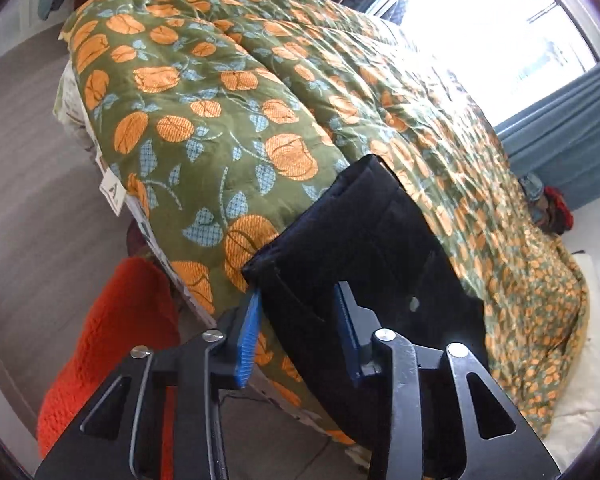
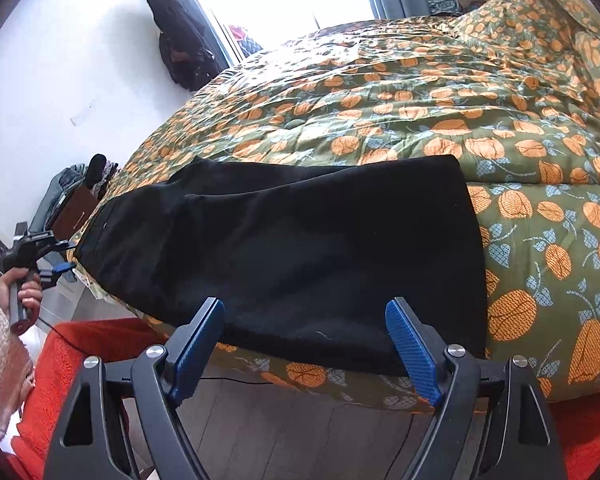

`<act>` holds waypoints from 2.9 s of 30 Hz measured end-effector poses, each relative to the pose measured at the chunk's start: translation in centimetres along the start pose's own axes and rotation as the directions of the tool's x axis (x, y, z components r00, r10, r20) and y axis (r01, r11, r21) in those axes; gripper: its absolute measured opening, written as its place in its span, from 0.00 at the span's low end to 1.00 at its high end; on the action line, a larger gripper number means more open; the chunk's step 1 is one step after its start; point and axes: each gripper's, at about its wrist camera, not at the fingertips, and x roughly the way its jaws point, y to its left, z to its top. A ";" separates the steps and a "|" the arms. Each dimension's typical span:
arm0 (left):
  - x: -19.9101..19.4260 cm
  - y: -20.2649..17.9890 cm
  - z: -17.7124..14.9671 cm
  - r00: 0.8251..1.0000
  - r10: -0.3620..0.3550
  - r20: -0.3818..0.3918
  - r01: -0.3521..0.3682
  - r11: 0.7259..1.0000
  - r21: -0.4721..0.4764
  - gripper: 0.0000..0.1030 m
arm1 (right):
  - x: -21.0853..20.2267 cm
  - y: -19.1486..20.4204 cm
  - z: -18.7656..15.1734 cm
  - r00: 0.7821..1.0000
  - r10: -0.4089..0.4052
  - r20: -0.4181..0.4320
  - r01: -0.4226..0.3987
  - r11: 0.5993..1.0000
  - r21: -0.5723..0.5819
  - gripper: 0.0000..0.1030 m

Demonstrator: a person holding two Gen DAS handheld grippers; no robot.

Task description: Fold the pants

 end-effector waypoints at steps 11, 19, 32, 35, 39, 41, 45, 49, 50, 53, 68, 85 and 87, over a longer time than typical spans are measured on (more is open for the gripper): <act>0.3 1.9 -0.2 0.999 -0.031 0.031 0.032 0.999 -0.036 0.32 | 0.8 0.8 -0.6 0.999 0.019 -0.028 -0.020 0.999 -0.032 0.80; 1.4 3.0 -0.5 0.992 -0.110 0.054 0.115 0.987 -0.114 0.39 | 1.3 1.1 -0.7 0.999 0.019 -0.047 -0.021 0.999 -0.041 0.80; 0.9 2.7 -0.7 0.970 -0.228 0.086 0.237 0.965 -0.112 0.20 | 1.1 0.6 -0.6 0.999 0.020 -0.041 -0.020 1.000 -0.018 0.80; -2.4 0.1 -0.7 0.959 -0.261 0.113 0.265 0.964 -0.022 0.18 | 0.6 0.1 -0.2 1.000 0.024 -0.016 -0.024 1.000 0.005 0.80; -7.3 -6.7 -2.2 0.938 -0.323 0.125 0.300 0.938 0.171 0.18 | -0.7 -0.8 0.5 0.999 0.022 0.045 -0.024 0.999 0.041 0.80; -9.6 -11.8 -4.3 0.926 -0.366 0.097 0.319 0.892 0.322 0.18 | -1.2 -1.6 0.8 0.997 0.018 0.071 -0.022 0.998 0.067 0.80; -11.3 -22.1 -10.7 0.893 -0.448 -0.048 0.403 0.746 0.530 0.18 | -2.1 -3.3 1.3 0.994 -0.006 0.107 -0.007 0.992 0.123 0.80; -7.8 -29.6 -19.8 0.886 -0.415 -0.208 0.441 0.609 0.659 0.18 | -3.4 -5.0 1.4 0.989 -0.042 0.144 0.016 0.984 0.177 0.80; -6.3 -30.7 -22.0 0.892 -0.386 -0.235 0.434 0.589 0.681 0.20 | -3.8 -5.3 1.4 0.987 -0.050 0.153 0.021 0.982 0.186 0.80; 0.4 -33.0 -27.6 0.921 -0.220 -0.322 0.389 0.547 0.741 0.30 | -4.6 -6.1 1.3 0.983 -0.070 0.169 0.035 0.979 0.200 0.80; 1.7 -25.1 -20.7 0.979 -0.121 -0.163 0.202 0.640 0.741 0.45 | -1.1 -7.6 3.8 0.911 0.404 0.082 -0.401 0.822 0.404 0.80; 6.8 -23.9 -23.4 0.958 -0.104 -0.268 0.271 0.643 0.716 0.21 | 9.8 -1.9 7.1 0.865 0.341 -0.368 -0.264 0.933 0.244 0.27; 6.0 -24.0 -23.2 0.958 -0.102 -0.270 0.270 0.644 0.716 0.21 | 8.9 -1.0 7.5 0.881 0.316 -0.353 -0.260 0.945 0.196 0.25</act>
